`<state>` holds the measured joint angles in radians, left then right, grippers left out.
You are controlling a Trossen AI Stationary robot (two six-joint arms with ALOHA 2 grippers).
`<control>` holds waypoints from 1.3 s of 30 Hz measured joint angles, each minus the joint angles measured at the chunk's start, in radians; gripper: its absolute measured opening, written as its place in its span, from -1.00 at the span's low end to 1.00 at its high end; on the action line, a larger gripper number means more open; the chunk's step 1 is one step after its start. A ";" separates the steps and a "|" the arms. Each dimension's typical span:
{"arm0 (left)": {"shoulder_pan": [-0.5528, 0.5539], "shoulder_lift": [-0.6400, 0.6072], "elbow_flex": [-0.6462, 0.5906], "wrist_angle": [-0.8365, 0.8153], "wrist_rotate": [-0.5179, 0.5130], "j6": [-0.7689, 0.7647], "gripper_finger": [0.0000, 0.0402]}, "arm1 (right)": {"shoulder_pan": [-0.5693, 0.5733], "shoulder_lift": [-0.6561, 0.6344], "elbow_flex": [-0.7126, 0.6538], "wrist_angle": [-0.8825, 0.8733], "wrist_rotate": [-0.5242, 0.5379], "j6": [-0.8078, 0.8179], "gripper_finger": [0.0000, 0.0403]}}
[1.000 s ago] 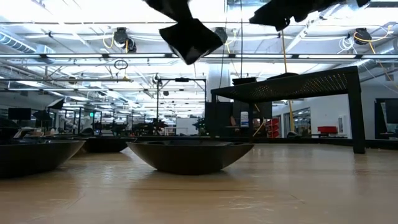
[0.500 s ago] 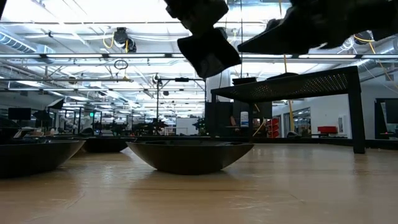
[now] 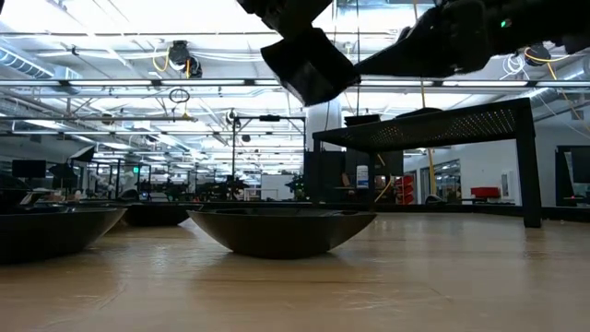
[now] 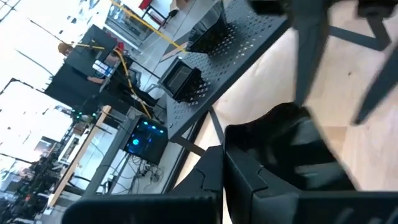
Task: Pick & Place Mini shaped plates
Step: Stack the black distorted square plate on the black distorted square plate on the shelf
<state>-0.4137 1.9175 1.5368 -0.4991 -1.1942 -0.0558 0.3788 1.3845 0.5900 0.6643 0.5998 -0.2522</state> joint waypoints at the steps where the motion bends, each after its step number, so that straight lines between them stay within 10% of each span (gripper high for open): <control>1: 0.000 0.000 0.000 -0.003 -0.010 -0.005 -0.99 | 0.012 -0.003 0.000 0.007 0.003 -0.003 -0.30; 24: -0.007 -0.002 -0.002 0.037 0.027 -0.008 -0.97 | -0.065 0.039 0.001 0.036 -0.007 0.083 -0.31; 39: -0.008 -0.002 -0.002 0.115 0.116 -0.004 -0.79 | -0.071 0.040 0.001 0.047 -0.124 0.023 -0.96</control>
<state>-0.4221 1.9158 1.5352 -0.3837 -1.0787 -0.0597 0.3080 1.4242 0.5907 0.7112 0.4758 -0.2287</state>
